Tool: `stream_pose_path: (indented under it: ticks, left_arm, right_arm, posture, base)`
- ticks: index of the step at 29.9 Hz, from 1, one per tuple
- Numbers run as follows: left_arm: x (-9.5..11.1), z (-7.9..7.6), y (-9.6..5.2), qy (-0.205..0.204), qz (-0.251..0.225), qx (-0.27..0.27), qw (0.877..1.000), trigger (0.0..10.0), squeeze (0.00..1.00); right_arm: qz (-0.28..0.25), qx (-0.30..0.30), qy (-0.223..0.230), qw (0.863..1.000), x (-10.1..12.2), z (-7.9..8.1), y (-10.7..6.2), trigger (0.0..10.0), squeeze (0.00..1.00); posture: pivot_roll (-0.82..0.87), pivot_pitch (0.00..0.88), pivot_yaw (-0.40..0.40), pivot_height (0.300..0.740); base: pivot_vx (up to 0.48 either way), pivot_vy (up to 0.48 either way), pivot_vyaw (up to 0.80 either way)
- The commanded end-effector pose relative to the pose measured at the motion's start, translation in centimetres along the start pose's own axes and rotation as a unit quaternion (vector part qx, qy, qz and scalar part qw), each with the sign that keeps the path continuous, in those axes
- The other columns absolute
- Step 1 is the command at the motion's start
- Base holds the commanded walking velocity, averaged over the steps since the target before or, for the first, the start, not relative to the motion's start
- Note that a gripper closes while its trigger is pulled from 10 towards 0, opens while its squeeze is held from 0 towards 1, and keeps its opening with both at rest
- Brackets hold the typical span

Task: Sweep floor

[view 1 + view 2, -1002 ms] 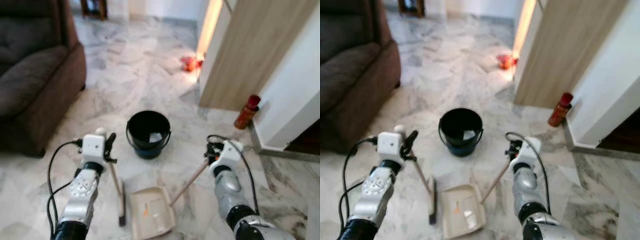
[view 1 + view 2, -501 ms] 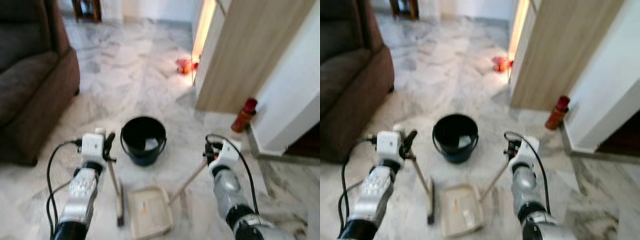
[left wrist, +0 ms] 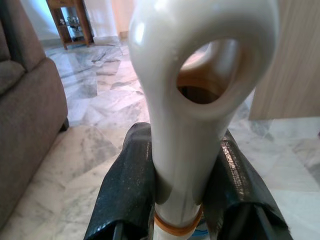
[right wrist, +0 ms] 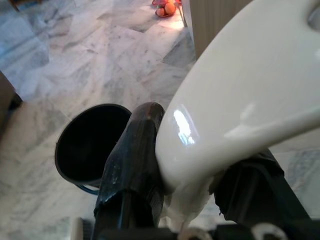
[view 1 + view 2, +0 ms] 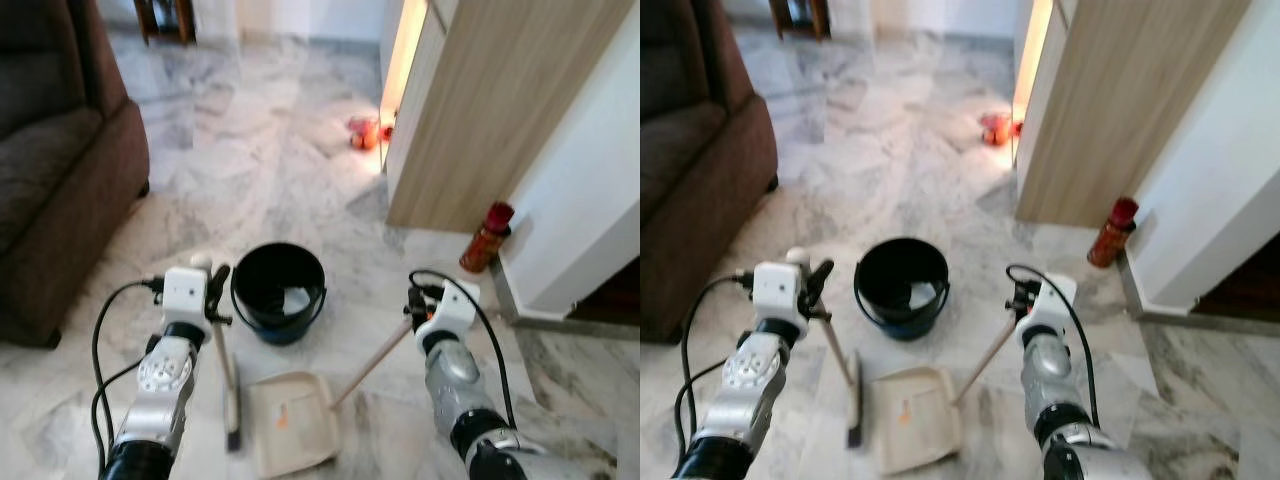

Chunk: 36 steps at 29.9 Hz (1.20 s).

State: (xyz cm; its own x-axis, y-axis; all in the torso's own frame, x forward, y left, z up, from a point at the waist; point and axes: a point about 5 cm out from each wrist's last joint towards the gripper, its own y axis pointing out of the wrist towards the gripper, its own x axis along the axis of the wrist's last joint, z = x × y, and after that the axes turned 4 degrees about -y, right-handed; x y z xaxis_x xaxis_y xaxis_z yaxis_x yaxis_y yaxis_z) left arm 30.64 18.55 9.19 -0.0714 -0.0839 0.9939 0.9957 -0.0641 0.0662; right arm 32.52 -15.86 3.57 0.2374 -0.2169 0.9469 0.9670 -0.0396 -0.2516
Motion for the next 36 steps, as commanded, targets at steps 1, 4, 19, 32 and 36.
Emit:
stream_pose_path:
  ticks: [1, 4, 19, 32, 36]
  left_arm:
    - [0.2, -0.4, -0.4, 0.000, -0.014, -0.008, 1.000, 10.0, 0.00]
    - [0.0, 0.3, -1.2, 0.012, -0.015, 0.000, 1.000, 10.0, 0.00]
    - [-1.8, 4.1, -6.3, 0.062, 0.019, 0.056, 0.996, 10.0, 0.00]
    - [-1.8, 3.5, -6.1, 0.063, 0.021, 0.056, 0.996, 10.0, 0.00]
    - [-1.7, 3.5, -6.0, 0.062, 0.022, 0.056, 0.996, 10.0, 0.00]
  right_arm:
    - [-0.014, -0.010, 0.000, 1.000, 0.5, -0.7, 0.0, 10.0, 0.00]
    - [-0.018, -0.010, 0.000, 1.000, 0.6, -0.8, 0.0, 10.0, 0.00]
    - [-0.051, -0.002, -0.016, 0.999, 2.2, -1.3, 0.3, 10.0, 0.00]
    - [-0.108, 0.006, -0.071, 0.992, 4.9, -2.2, -0.2, 10.0, 0.00]
    - [-0.106, -0.011, -0.092, 0.990, 5.1, -3.1, -0.7, 10.0, 0.00]
  posture:
    - [0.05, 0.060, -0.042, 0.740]
    - [0.05, 0.055, -0.040, 0.740]
    - [0.05, 0.070, -0.055, 0.740]
    - [0.04, 0.080, -0.065, 0.740]
    - [0.03, 0.080, -0.063, 0.740]
  base:
    - [0.000, 0.000, 0.00]
    - [0.000, 0.000, 0.00]
    - [0.000, 0.000, 0.00]
    - [0.000, 0.000, 0.00]
    - [0.000, 0.000, 0.00]
